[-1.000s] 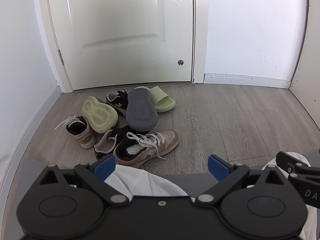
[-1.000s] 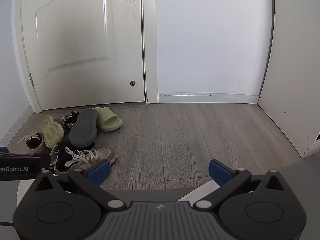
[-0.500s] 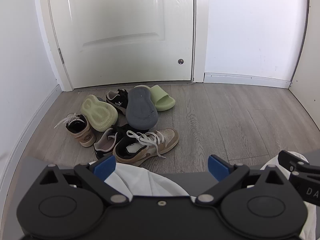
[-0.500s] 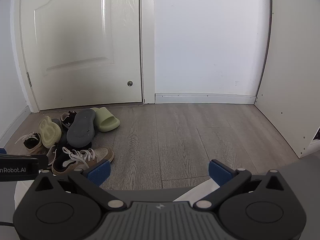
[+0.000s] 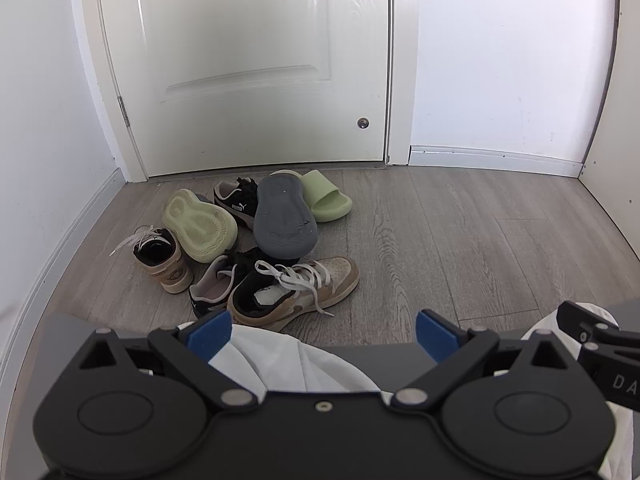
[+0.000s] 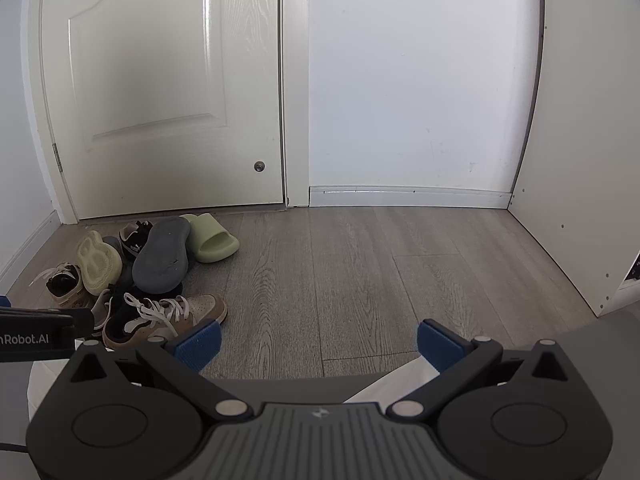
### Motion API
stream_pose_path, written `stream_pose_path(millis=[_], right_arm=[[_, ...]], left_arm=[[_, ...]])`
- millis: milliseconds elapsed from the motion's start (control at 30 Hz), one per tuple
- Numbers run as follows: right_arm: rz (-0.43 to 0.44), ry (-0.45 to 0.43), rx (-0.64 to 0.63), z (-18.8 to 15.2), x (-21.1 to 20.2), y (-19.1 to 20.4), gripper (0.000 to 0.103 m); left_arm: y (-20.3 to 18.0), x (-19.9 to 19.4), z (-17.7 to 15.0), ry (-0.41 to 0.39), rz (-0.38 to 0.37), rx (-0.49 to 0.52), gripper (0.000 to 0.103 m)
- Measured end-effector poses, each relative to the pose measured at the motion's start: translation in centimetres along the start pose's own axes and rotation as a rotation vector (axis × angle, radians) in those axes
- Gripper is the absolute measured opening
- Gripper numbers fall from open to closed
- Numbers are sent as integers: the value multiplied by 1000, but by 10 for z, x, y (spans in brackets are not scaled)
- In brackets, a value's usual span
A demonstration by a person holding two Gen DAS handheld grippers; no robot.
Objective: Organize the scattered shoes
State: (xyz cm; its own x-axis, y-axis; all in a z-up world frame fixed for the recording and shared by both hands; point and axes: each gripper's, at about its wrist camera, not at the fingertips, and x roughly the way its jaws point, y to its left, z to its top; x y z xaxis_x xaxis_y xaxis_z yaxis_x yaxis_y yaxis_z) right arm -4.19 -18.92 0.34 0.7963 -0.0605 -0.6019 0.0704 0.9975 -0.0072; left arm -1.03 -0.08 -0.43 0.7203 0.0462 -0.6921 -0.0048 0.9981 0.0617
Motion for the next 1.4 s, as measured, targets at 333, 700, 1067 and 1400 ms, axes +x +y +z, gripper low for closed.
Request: stream_pose_path(millis=[333, 700, 1067, 1400], right_arm=[[22, 9, -12, -4, 1, 6, 103], [60, 24, -41, -4, 11, 25, 103], [204, -104, -65, 14, 51, 49, 103], [382, -110, -68, 28, 147, 79, 102]], left_arm=[[7, 0, -2, 11, 18, -21, 99], [26, 9, -3, 21, 9, -65, 99], [51, 61, 10, 5, 4, -140, 97], [78, 152, 25, -115, 126, -157, 85]])
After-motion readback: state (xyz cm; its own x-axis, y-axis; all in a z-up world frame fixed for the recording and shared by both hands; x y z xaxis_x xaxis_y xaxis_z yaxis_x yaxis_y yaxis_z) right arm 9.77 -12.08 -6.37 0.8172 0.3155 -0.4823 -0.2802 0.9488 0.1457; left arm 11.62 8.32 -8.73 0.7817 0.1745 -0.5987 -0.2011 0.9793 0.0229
